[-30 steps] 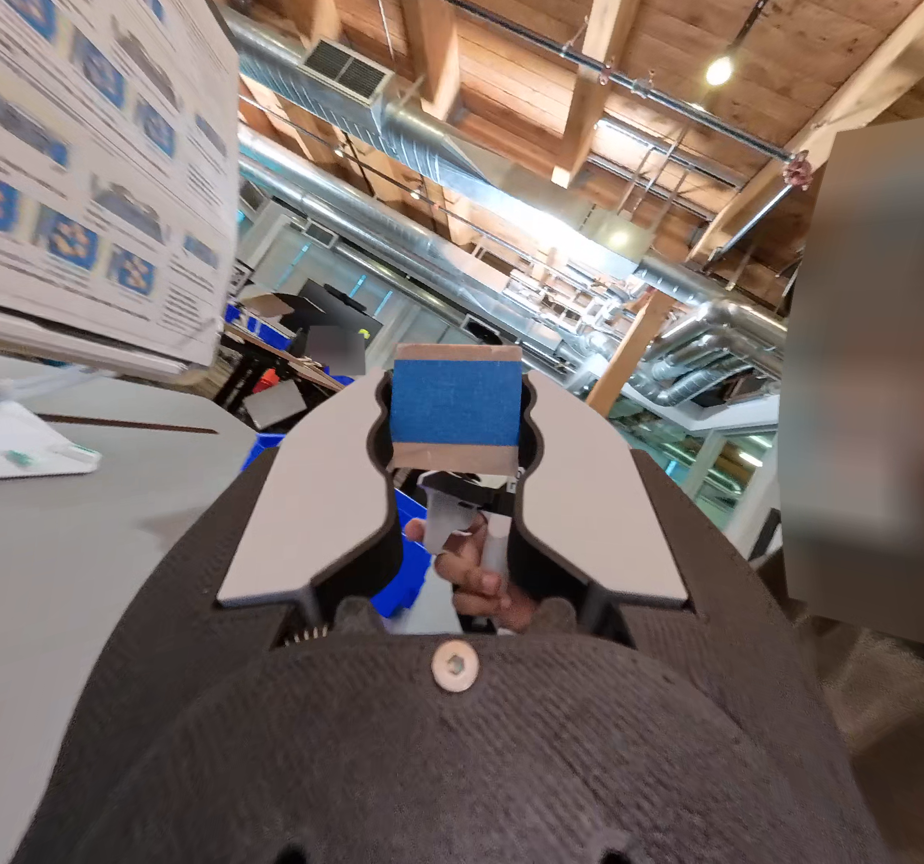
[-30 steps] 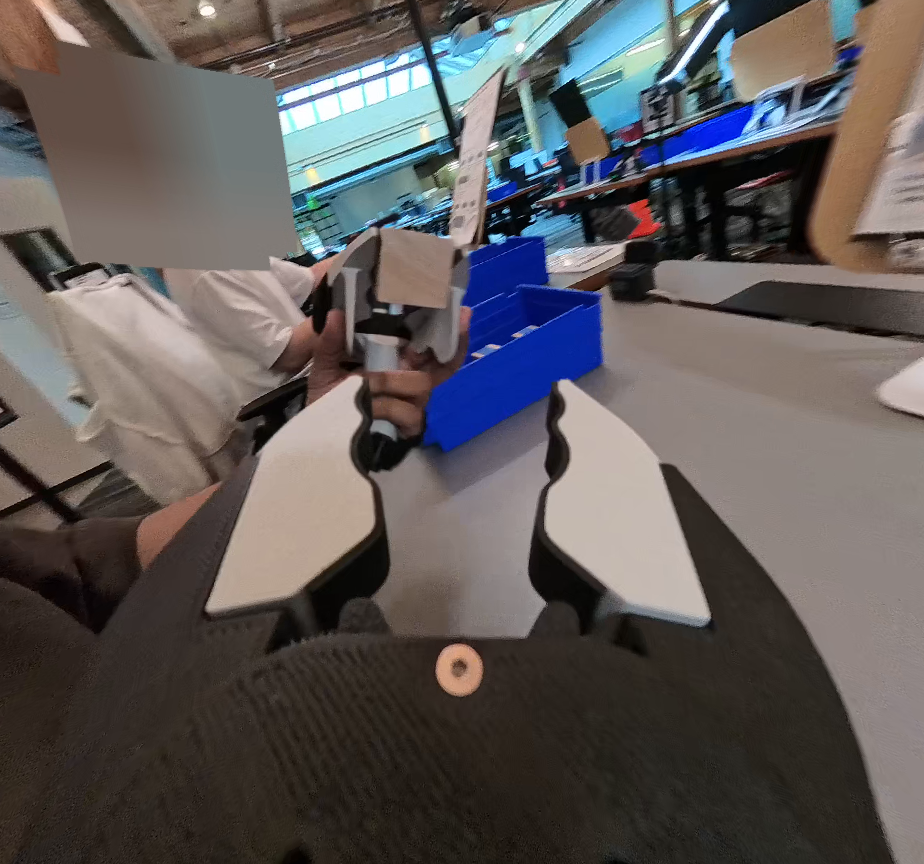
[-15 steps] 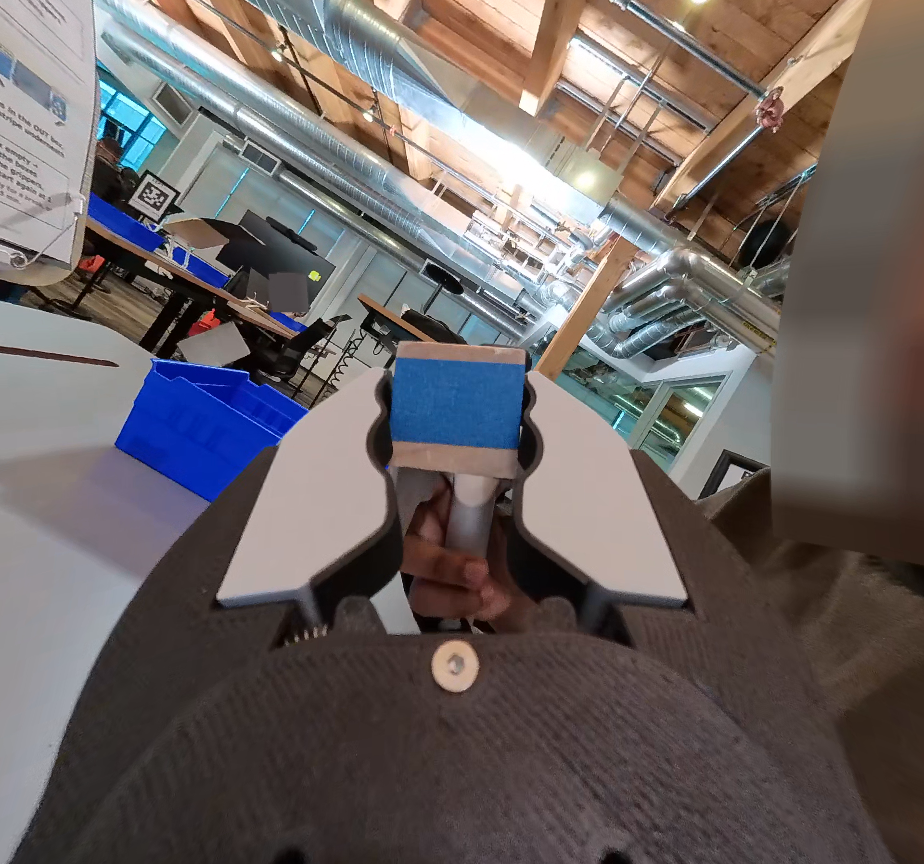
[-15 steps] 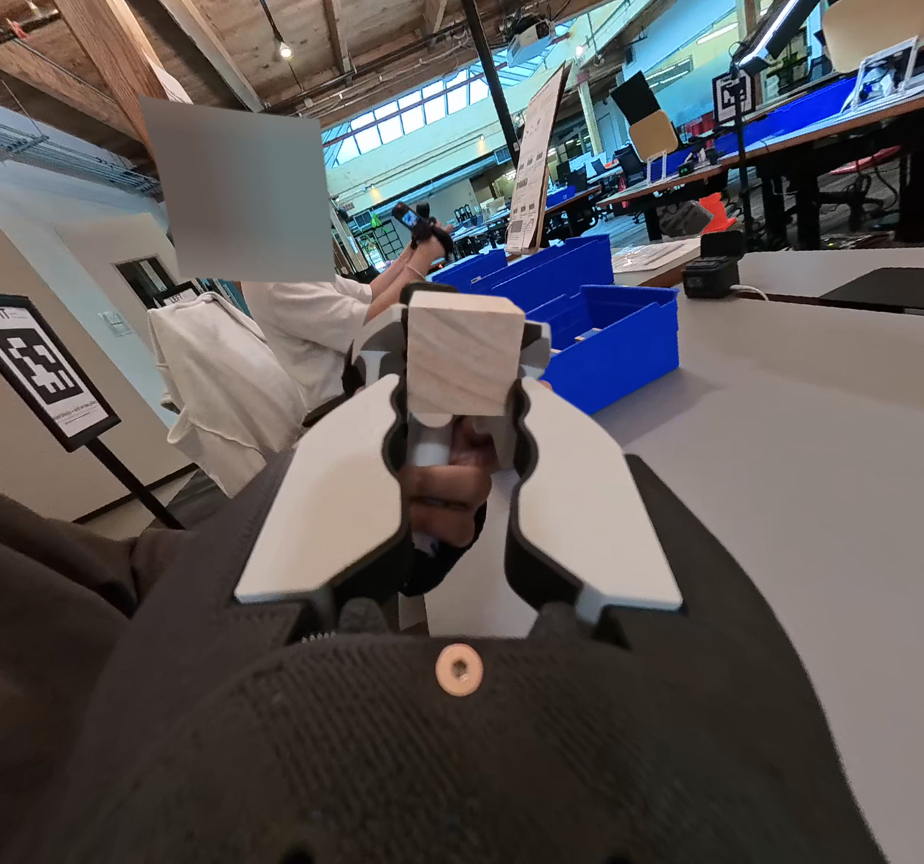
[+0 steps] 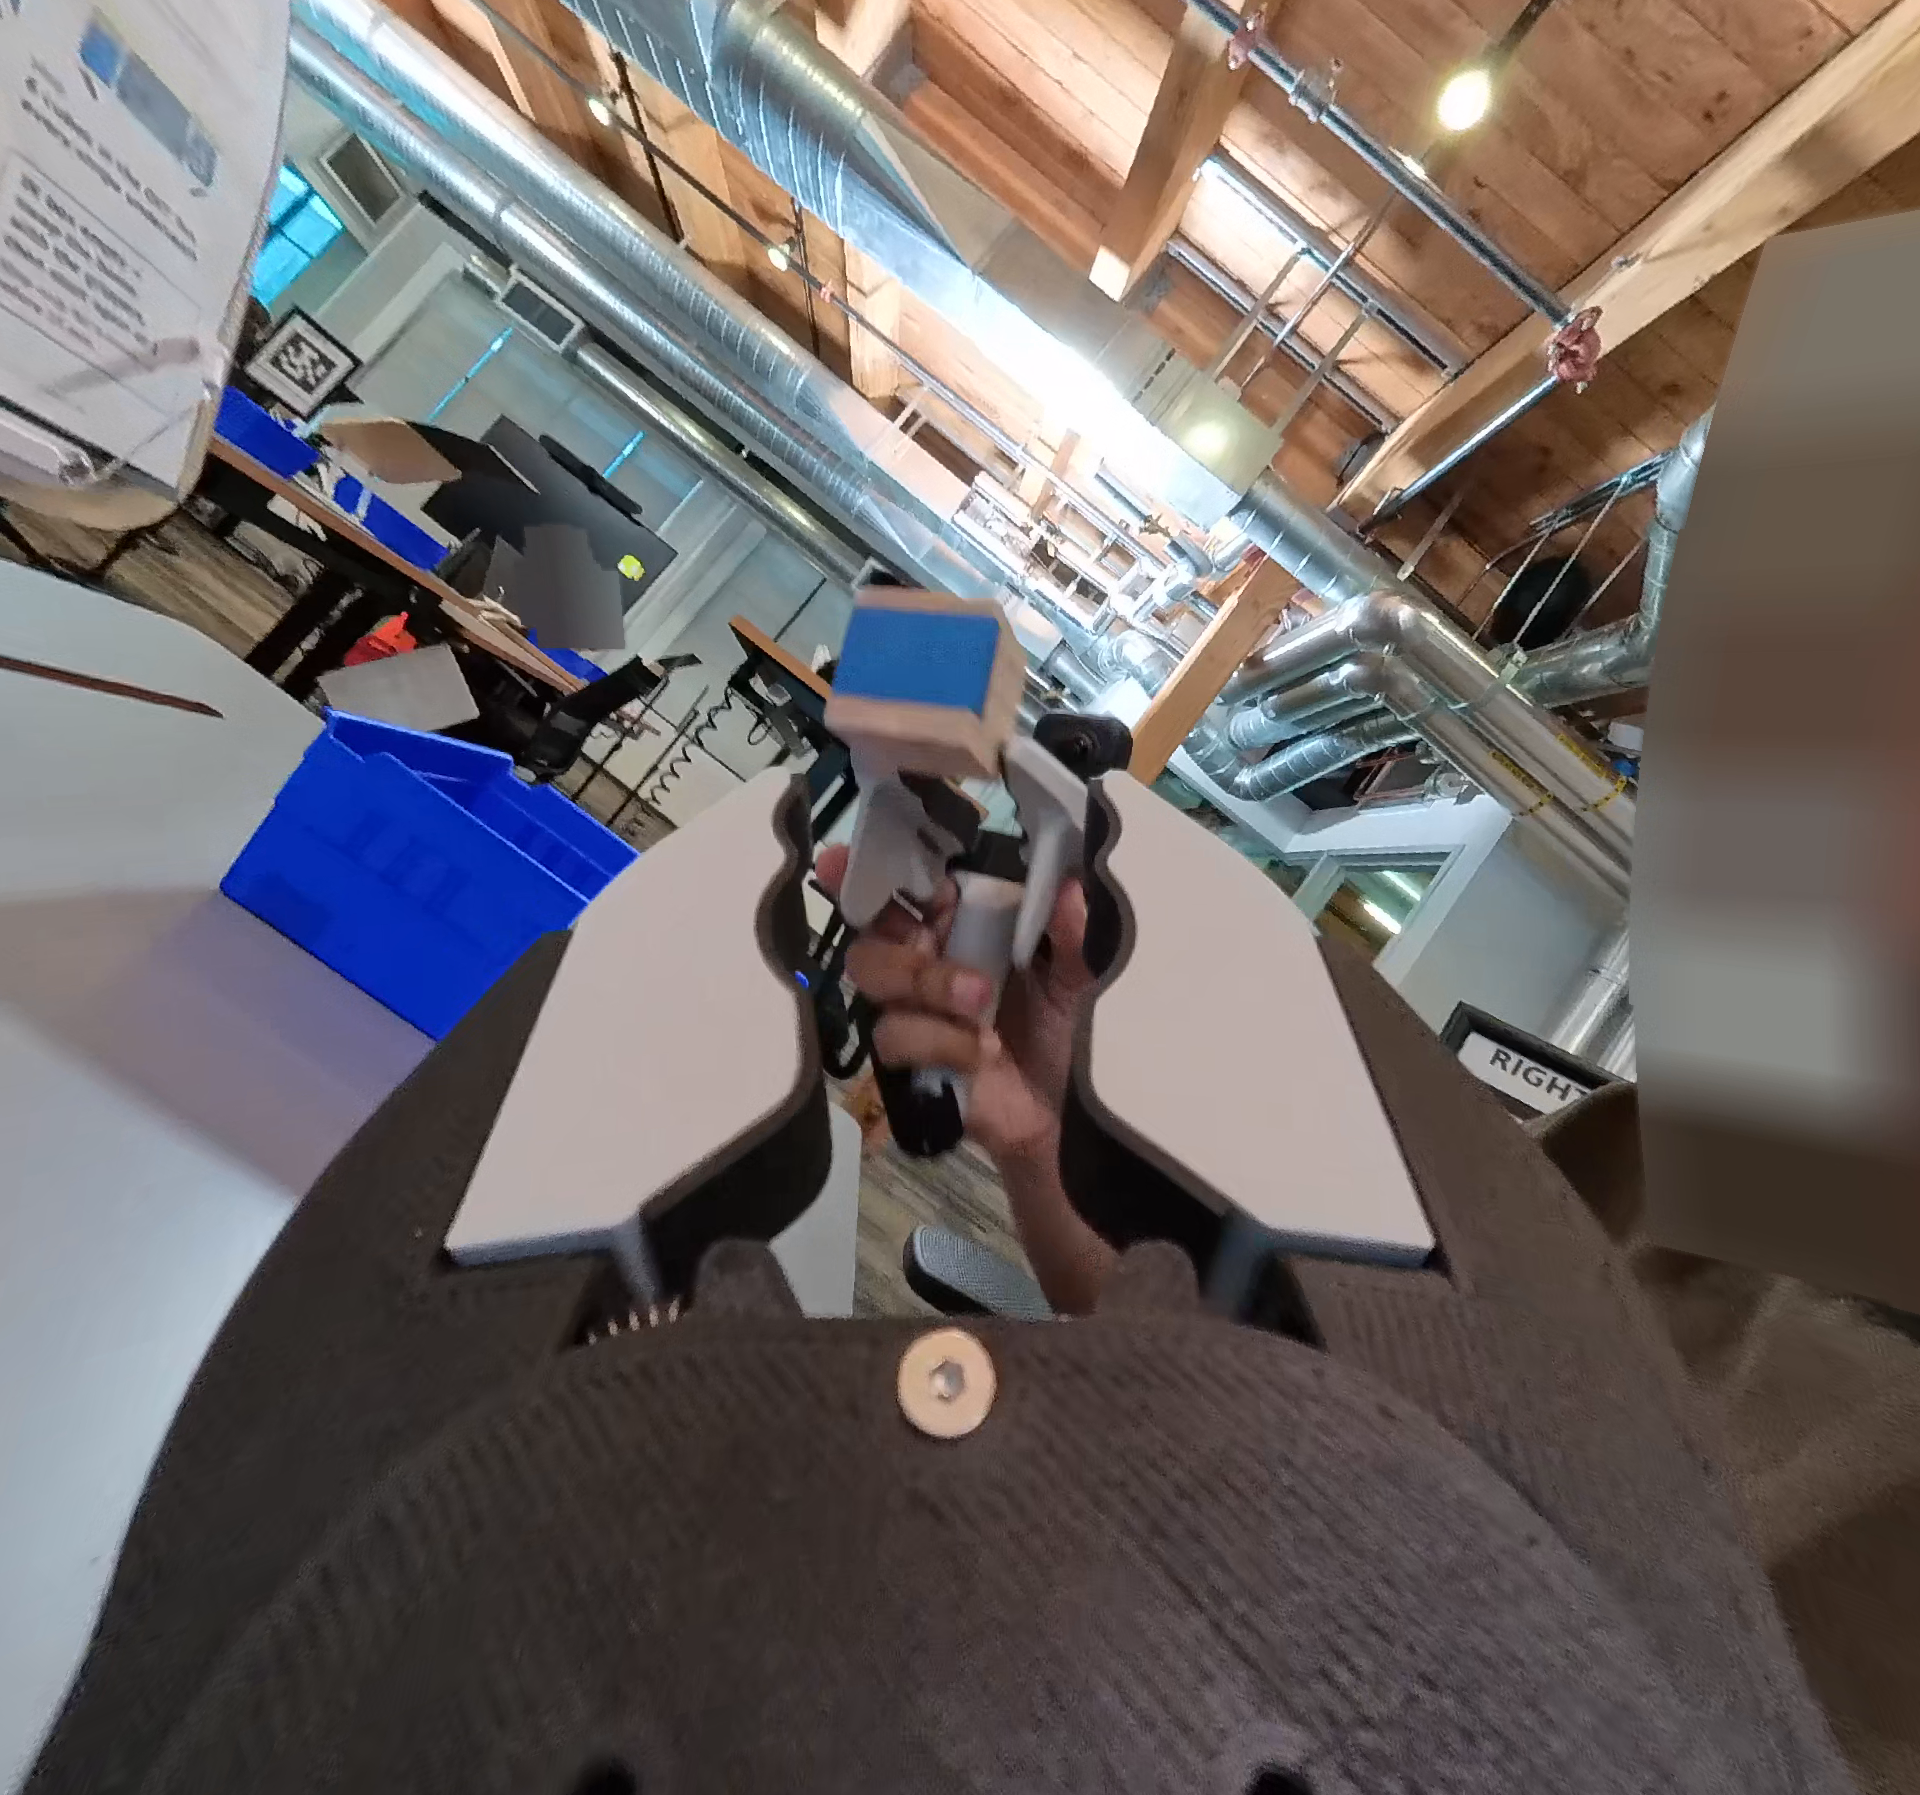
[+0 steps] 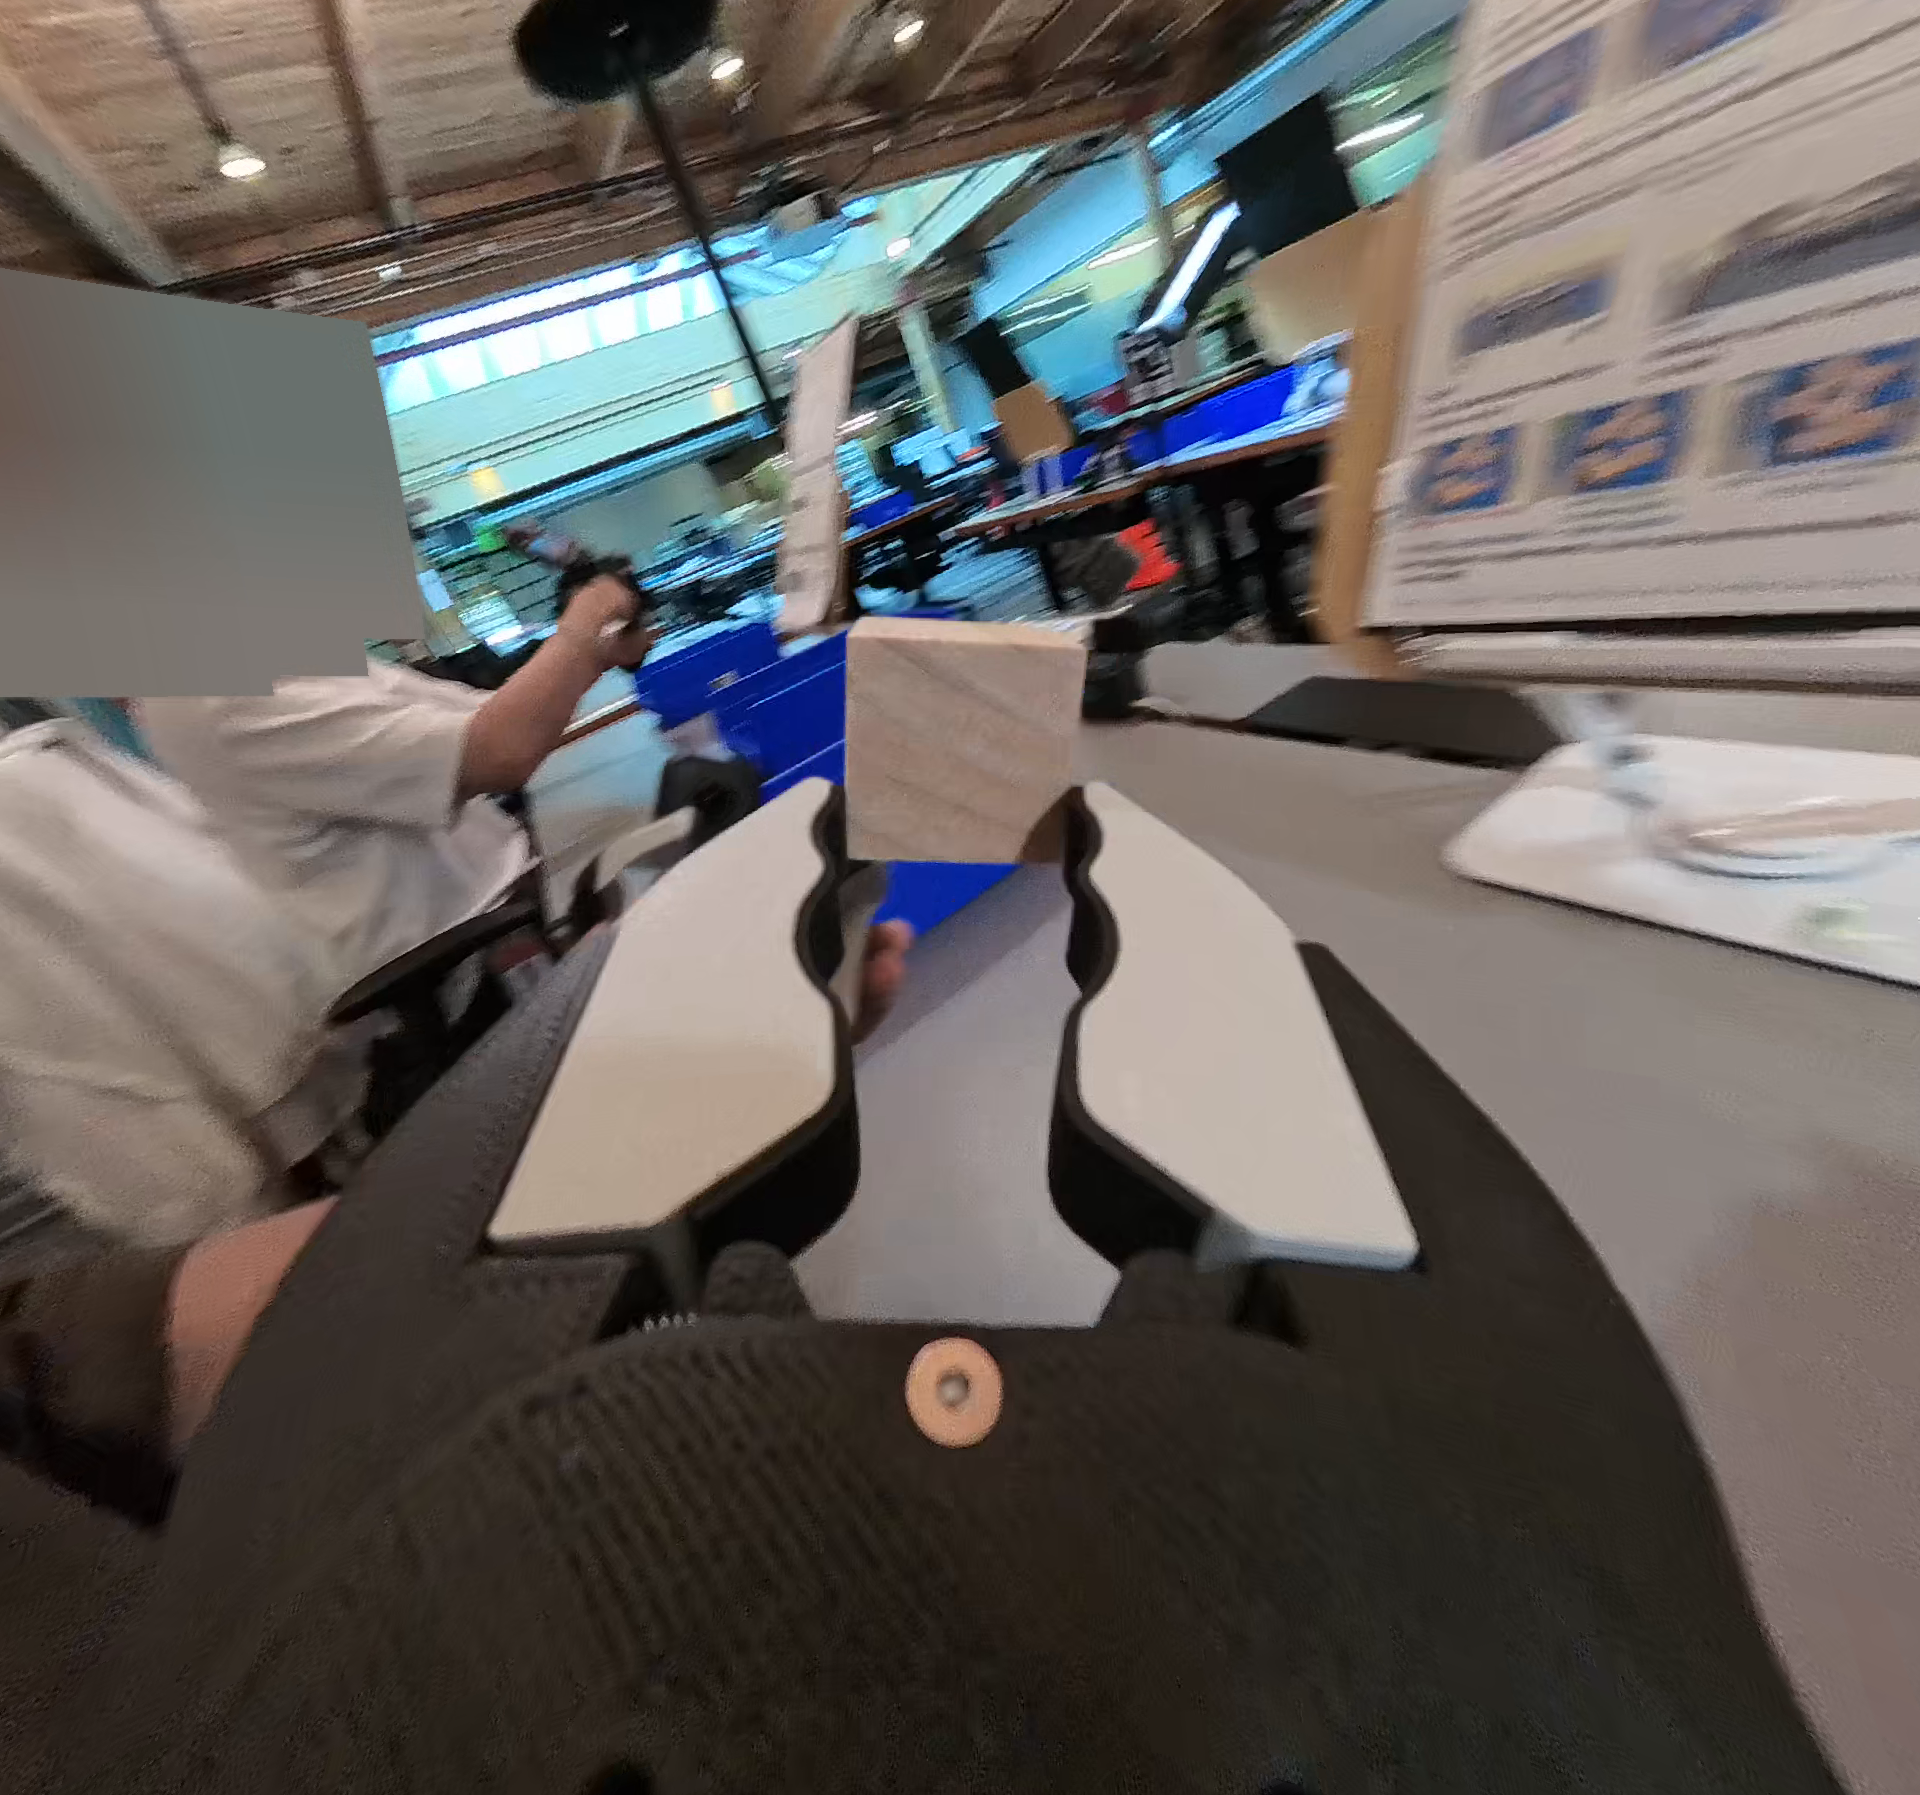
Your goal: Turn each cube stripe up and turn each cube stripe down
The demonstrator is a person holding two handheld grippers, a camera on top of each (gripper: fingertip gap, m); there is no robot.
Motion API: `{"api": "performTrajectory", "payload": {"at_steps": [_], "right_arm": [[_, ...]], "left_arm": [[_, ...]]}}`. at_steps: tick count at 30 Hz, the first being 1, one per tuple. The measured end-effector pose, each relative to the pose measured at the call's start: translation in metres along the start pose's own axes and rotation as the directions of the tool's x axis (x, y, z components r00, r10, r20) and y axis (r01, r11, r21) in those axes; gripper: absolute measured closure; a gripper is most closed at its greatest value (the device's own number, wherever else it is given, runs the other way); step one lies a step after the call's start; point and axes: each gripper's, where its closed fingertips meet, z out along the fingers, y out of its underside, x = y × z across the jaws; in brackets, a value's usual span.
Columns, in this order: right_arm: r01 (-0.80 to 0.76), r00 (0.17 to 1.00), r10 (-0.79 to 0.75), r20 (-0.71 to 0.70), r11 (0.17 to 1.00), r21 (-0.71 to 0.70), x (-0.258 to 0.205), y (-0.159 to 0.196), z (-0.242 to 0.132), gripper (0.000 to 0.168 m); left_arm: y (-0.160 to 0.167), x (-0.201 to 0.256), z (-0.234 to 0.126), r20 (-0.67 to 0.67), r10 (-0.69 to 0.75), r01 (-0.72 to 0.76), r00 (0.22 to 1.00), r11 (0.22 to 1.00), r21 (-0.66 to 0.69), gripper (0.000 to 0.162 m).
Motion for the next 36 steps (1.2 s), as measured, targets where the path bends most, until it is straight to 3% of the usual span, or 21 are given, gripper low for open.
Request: {"api": "performTrajectory", "payload": {"at_steps": [3,6,9,12,16,19,21,25,30,32,36], "right_arm": [[0.059,0.974,-0.048,-0.22,0.997,0.046,0.06,-0.033,-0.043,0.127],[0.102,0.883,-0.082,-0.461,0.995,0.019,0.127,-0.045,-0.096,0.127],[0.094,0.752,-0.133,-0.645,0.991,-0.095,0.186,-0.029,-0.142,0.127],[0.032,0.649,-0.19,-0.737,0.974,-0.223,0.227,0.002,-0.168,0.127],[-0.113,0.622,-0.232,-0.748,0.918,-0.38,0.251,0.049,-0.176,0.126],[-0.151,0.612,-0.284,-0.738,0.875,-0.461,0.257,0.063,-0.175,0.127],[-0.159,0.597,-0.297,-0.745,0.867,-0.473,0.26,0.064,-0.176,0.168],[-0.209,0.58,-0.276,-0.767,0.859,-0.467,0.268,0.063,-0.182,0.168],[-0.226,0.658,-0.167,-0.734,0.886,-0.405,0.265,0.044,-0.183,0.141],[-0.247,0.722,-0.166,-0.672,0.845,-0.474,0.257,0.049,-0.183,0.127],[-0.198,0.77,-0.293,-0.566,0.734,-0.65,0.254,0.065,-0.196,0.121]], "left_arm": [[0.014,-0.01,0.01,-0.001,-0.018,0.018,1.0,0.998,-0.061,0.112],[0.03,-0.019,0.018,0.008,-0.018,0.019,1.0,0.991,-0.131,0.111],[0.043,-0.029,0.022,0.024,-0.02,0.024,1.0,0.98,-0.196,0.111],[0.053,-0.039,0.021,0.049,-0.05,0.061,0.998,0.966,-0.251,0.111],[0.054,-0.047,0.016,0.066,-0.094,0.109,0.993,0.957,-0.269,0.111],[0.051,-0.051,0.01,0.088,-0.077,0.098,0.993,0.96,-0.261,0.111],[0.048,-0.053,0.006,0.104,-0.069,0.093,0.992,0.963,-0.252,0.112],[0.043,-0.053,-0.002,0.12,-0.07,0.096,0.99,0.97,-0.225,0.112],[0.037,-0.051,-0.011,0.139,-0.061,0.088,0.988,0.976,-0.199,0.112],[0.036,-0.052,-0.013,0.146,-0.06,0.089,0.987,0.977,-0.196,0.112],[0.037,-0.051,-0.015,0.149,-0.069,0.098,0.986,0.975,-0.198,0.111]]}}
